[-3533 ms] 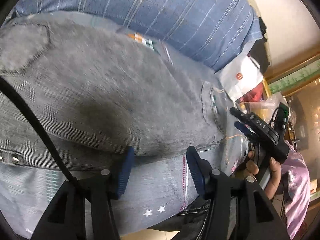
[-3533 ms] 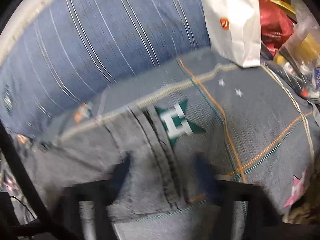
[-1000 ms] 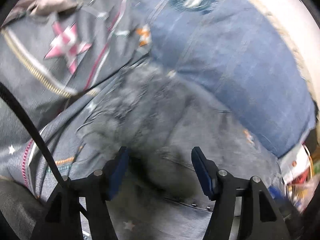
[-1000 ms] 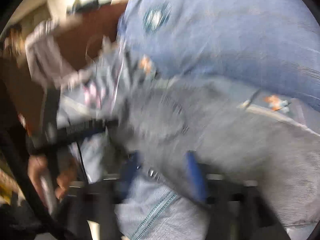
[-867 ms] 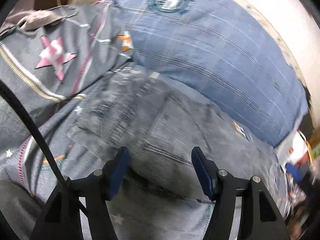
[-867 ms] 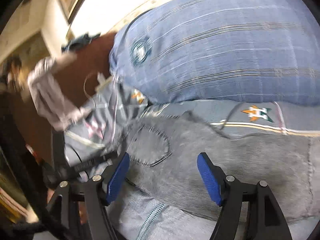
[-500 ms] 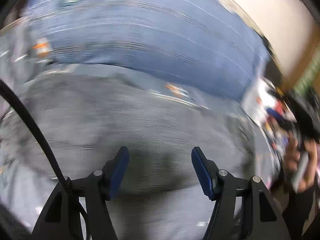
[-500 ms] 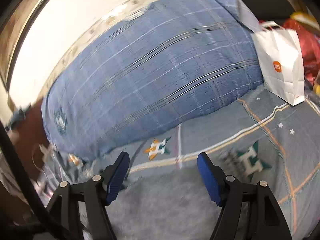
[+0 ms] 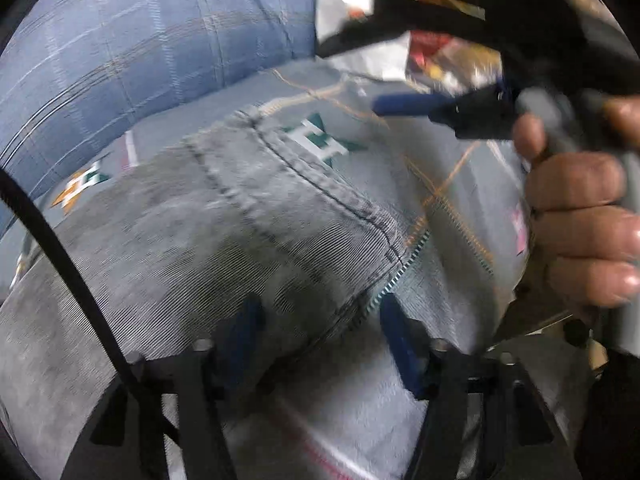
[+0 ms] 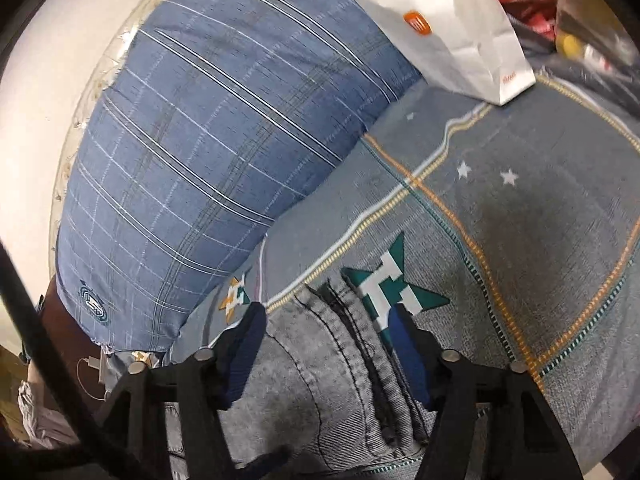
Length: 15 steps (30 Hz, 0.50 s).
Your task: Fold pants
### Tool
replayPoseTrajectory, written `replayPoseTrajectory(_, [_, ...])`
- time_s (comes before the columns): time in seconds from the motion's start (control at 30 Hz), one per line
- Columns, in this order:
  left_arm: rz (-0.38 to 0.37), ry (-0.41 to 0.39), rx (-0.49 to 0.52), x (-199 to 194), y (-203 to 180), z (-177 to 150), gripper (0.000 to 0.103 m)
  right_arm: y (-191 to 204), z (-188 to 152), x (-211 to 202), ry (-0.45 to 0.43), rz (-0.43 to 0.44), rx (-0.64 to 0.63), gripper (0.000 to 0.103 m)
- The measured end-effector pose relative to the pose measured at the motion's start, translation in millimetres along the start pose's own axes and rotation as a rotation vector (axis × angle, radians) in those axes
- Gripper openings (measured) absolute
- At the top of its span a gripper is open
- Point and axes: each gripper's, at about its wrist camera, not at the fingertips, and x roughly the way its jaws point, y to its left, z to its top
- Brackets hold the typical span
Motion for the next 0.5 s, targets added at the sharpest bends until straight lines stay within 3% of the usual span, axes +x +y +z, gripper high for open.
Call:
replayPoseTrajectory(0.1, [0.020,0.020,-0.014,16.9,3.8,3.7,0.024,-9.4,0.5,6.8,0.016,0.018,0.037,0.056])
replayPoseTrajectory(0.13, [0.004,0.010,-0.038,17.1,7.2,5.0,0.022,-11.9,0.8,8.3,0.021,0.024,0.046,0.055])
replayPoseTrajectory(0.2, [-0.050,0.007,-0.092,15.5,15.5,7.5,0.008,-13.3,1.2,11.8,0.033,0.022,0.048,0.055])
replayPoseTrajectory(0.33, [-0.032,-0.022,-0.111,10.6,16.1,7.8,0.006,-12.9,-0.1,28.4,0.096,0.027,0.031,0.055])
replayPoseTrajectory(0.5, [-0.079,-0.076,-0.168,-10.2,16.9,6.2,0.005,-12.5,-4.1,48.2,0.165,0.054,0.025,0.055])
